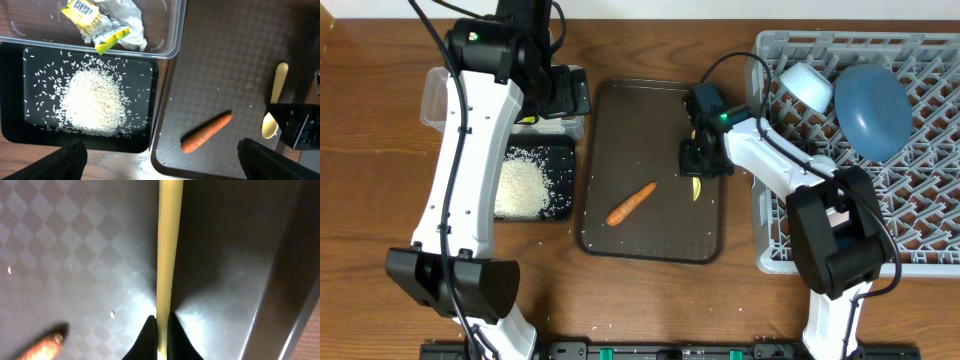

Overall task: Sort waste into correct bins and load items into the dishwasher rack
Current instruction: 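Carry yellow spoon with right gripper and place it in rack, then reach left gripper to orange carrot on brown tray and grasp it, then carry carrot with left gripper and drop it onto black rice tray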

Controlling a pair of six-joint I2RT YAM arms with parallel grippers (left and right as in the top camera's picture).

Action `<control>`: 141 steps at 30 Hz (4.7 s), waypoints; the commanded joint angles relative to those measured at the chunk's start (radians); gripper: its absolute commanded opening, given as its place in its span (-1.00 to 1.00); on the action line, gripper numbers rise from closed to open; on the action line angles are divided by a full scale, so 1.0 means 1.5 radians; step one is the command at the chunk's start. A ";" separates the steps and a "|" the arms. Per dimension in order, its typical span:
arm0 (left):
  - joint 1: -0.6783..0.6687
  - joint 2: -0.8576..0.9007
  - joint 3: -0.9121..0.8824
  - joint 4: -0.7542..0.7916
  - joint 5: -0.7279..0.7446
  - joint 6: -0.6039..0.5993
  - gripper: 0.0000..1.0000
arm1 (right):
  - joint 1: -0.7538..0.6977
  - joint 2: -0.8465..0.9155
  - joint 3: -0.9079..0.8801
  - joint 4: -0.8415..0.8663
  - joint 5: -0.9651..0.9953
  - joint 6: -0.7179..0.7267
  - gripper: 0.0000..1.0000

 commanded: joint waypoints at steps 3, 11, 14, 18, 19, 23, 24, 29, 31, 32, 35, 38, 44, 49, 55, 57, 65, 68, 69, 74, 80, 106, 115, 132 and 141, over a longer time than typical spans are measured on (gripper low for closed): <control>0.001 0.001 0.001 -0.002 -0.004 -0.004 0.97 | -0.001 -0.001 0.023 -0.025 -0.016 -0.051 -0.98; 0.001 0.001 0.001 -0.003 -0.004 -0.004 0.97 | -0.006 -0.084 0.067 -0.059 -0.012 -0.098 -0.98; 0.001 0.001 0.001 -0.002 -0.004 -0.004 0.97 | -0.021 -0.153 0.084 -0.083 0.012 -0.098 -0.98; 0.001 0.001 0.001 -0.002 -0.004 -0.004 0.97 | -0.065 -0.245 0.086 -0.121 0.051 -0.125 -0.98; 0.001 0.001 0.001 -0.002 -0.004 -0.004 0.97 | -0.077 -0.260 0.086 -0.127 0.051 -0.152 -0.98; 0.001 0.001 0.001 -0.002 -0.004 -0.004 0.97 | -0.125 -0.284 0.085 -0.146 0.069 -0.254 -0.98; 0.001 0.001 0.001 -0.002 -0.004 -0.004 0.97 | -0.135 -0.284 0.085 -0.151 0.080 -0.264 -0.98; 0.001 0.001 0.001 -0.002 -0.004 -0.004 0.97 | -0.179 -0.270 0.052 -0.140 0.116 -0.289 -0.98; 0.001 0.001 0.001 -0.003 -0.004 -0.004 0.97 | -0.192 -0.263 0.034 -0.130 0.116 -0.306 -0.98; 0.001 0.001 0.001 -0.002 -0.004 -0.004 0.97 | -0.199 -0.258 0.023 -0.126 0.116 -0.313 -0.98; 0.001 0.001 0.001 -0.002 -0.004 -0.004 0.97 | -0.214 -0.248 -0.004 -0.119 0.115 -0.325 -0.97; 0.001 0.001 0.001 -0.002 -0.004 -0.004 0.97 | -0.220 -0.245 -0.034 -0.098 0.114 -0.326 -0.98; 0.001 0.001 0.001 -0.002 -0.004 -0.004 0.97 | -0.219 -0.245 -0.045 -0.089 0.087 -0.326 -0.40; 0.001 0.001 0.001 -0.003 -0.004 -0.004 0.97 | -0.219 -0.245 -0.045 -0.081 0.081 -0.326 -0.31; 0.001 0.001 0.001 -0.002 -0.004 -0.004 0.97 | -0.219 -0.250 -0.031 -0.082 -0.001 -0.326 -0.14; 0.001 0.001 0.001 -0.002 -0.004 -0.004 0.97 | -0.218 -0.258 -0.028 -0.081 -0.036 -0.323 -0.03; 0.000 0.001 0.001 0.023 -0.003 -0.014 0.97 | -0.197 -0.276 -0.028 -0.108 -0.097 -0.318 0.23; 0.001 0.001 0.001 0.020 -0.003 -0.033 0.97 | -0.205 -0.276 -0.028 -0.121 -0.094 -0.318 0.26; 0.001 0.001 0.001 0.020 -0.003 -0.033 0.97 | -0.209 -0.276 -0.028 -0.122 -0.094 -0.318 0.28; 0.001 0.001 0.001 0.019 0.001 -0.033 0.96 | -0.229 -0.278 -0.027 -0.122 -0.094 -0.318 0.99; -0.011 0.002 -0.011 -0.015 0.065 -0.008 0.92 | -0.253 -0.310 -0.026 -0.120 -0.081 -0.287 0.98; -0.147 0.005 -0.534 0.335 0.155 0.241 0.70 | -0.278 -0.392 -0.026 -0.104 -0.072 -0.288 0.98; -0.173 0.050 -0.534 0.358 0.150 0.269 0.57 | -0.278 -0.392 -0.026 -0.106 -0.072 -0.285 0.98; -0.175 0.085 -0.531 0.379 0.092 0.168 -0.46 | -0.278 -0.392 -0.026 -0.109 -0.072 -0.285 0.98; -0.175 0.057 -0.451 0.297 0.094 0.143 -0.81 | -0.278 -0.392 -0.026 -0.107 -0.072 -0.286 0.99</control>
